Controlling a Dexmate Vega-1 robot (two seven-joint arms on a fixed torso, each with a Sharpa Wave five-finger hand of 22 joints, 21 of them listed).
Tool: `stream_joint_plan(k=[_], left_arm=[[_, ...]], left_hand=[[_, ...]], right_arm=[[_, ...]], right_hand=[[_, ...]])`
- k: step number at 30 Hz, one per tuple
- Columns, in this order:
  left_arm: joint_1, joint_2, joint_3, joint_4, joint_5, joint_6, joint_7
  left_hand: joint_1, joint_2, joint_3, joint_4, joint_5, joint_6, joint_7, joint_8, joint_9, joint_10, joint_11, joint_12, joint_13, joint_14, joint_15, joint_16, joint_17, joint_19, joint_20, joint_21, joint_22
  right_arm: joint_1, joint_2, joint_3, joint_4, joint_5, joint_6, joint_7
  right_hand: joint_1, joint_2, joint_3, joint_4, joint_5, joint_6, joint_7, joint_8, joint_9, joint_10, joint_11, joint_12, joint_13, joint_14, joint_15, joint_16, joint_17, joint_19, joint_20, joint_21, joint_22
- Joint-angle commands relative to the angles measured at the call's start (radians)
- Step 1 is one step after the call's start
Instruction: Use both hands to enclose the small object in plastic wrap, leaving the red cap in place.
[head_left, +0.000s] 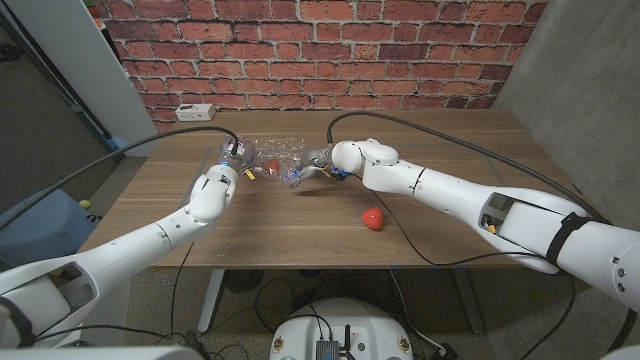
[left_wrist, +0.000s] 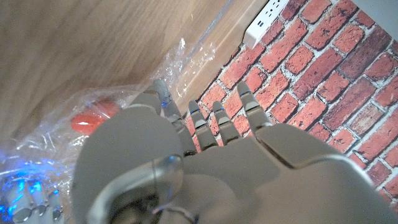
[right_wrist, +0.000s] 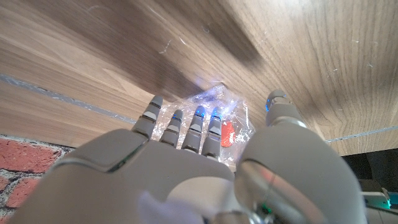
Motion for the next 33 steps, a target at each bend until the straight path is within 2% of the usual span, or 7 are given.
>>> stream_joint_plan(k=[1,9,16,23,25,29,33], left_arm=[[0.020,-0.016,-0.038,-0.009,-0.026,-0.013,0.210],[-0.015,-0.021,-0.017,0.006,-0.011,-0.065,0.226],[-0.066,-0.033,0.015,0.036,0.002,-0.148,0.215],[-0.116,-0.058,0.045,0.079,0.007,-0.233,0.207],[-0.130,-0.067,0.053,0.094,0.005,-0.255,0.205],[-0.154,-0.084,0.071,0.118,0.009,-0.288,0.201],[-0.172,-0.096,0.085,0.137,0.003,-0.320,0.193]], left_hand=[[0.011,0.009,0.011,0.019,0.025,-0.026,0.002,0.025,0.043,0.012,-0.009,0.012,0.009,0.017,-0.015,0.007,0.003,0.012,0.000,0.015,0.006],[0.011,0.005,0.019,0.039,0.046,-0.049,-0.014,0.054,0.089,0.021,-0.011,0.017,0.017,0.020,-0.020,0.006,0.004,0.013,-0.003,0.023,0.011],[0.011,0.000,0.020,0.050,0.059,-0.057,-0.024,0.075,0.118,0.023,-0.013,0.018,0.021,0.021,-0.022,0.004,0.003,0.010,-0.012,0.026,0.013],[0.011,-0.006,0.018,0.056,0.066,-0.054,-0.031,0.092,0.136,0.022,-0.016,0.018,0.024,0.019,-0.024,0.003,0.003,0.008,-0.018,0.028,0.013],[0.011,-0.009,0.017,0.058,0.069,-0.054,-0.032,0.099,0.145,0.021,-0.008,0.018,0.026,0.018,-0.024,0.002,0.002,0.006,-0.020,0.029,0.014],[0.011,-0.012,0.016,0.060,0.072,-0.051,-0.033,0.108,0.153,0.020,-0.013,0.017,0.027,0.016,-0.024,0.001,0.002,0.005,-0.020,0.030,0.014],[0.012,-0.014,0.014,0.061,0.075,-0.052,-0.033,0.114,0.160,0.020,-0.011,0.017,0.028,0.011,-0.024,-0.001,0.002,0.003,-0.020,0.030,0.014]], right_arm=[[-0.013,-0.015,0.009,-0.018,0.006,0.000,-0.008],[-0.023,-0.027,0.015,-0.036,0.006,-0.007,-0.008],[-0.036,-0.043,0.021,-0.063,0.005,-0.030,-0.006],[-0.046,-0.054,0.026,-0.082,0.004,-0.050,-0.007],[-0.047,-0.056,0.027,-0.085,0.003,-0.053,-0.010],[-0.051,-0.061,0.031,-0.090,0.005,-0.057,-0.012],[-0.054,-0.066,0.036,-0.100,0.007,-0.061,-0.014]], right_hand=[[-0.008,0.001,-0.001,-0.001,0.007,0.000,0.000,-0.002,0.002,-0.002,0.002,-0.005,0.001,0.007,-0.002,0.001,0.001,0.006,-0.001,0.001,0.003],[-0.007,0.001,-0.001,-0.003,0.007,-0.001,0.000,-0.004,0.002,-0.004,0.001,-0.006,0.001,0.007,-0.002,0.000,0.000,0.006,-0.002,0.001,0.003],[-0.008,0.001,-0.001,-0.003,0.008,-0.002,-0.001,-0.005,0.002,-0.006,0.002,-0.007,0.001,0.007,-0.002,-0.001,-0.001,0.006,-0.001,0.001,0.003],[-0.006,0.001,0.000,-0.004,0.008,-0.004,-0.002,-0.006,0.002,-0.009,0.004,-0.009,0.001,0.007,-0.002,-0.001,-0.002,0.007,-0.001,0.001,0.003],[-0.007,0.002,-0.001,-0.004,0.008,-0.005,-0.002,-0.007,0.002,-0.010,0.005,-0.010,0.001,0.007,-0.002,-0.001,-0.002,0.007,-0.001,0.001,0.003],[-0.008,0.001,-0.001,-0.004,0.008,-0.006,-0.002,-0.007,0.002,-0.012,0.006,-0.010,0.001,0.007,-0.002,-0.001,-0.002,0.008,0.000,0.001,0.003],[-0.008,0.002,-0.001,-0.004,0.009,-0.008,-0.002,-0.009,0.002,-0.015,0.017,-0.012,0.001,0.006,-0.002,-0.002,-0.002,0.009,-0.001,0.001,0.003]])
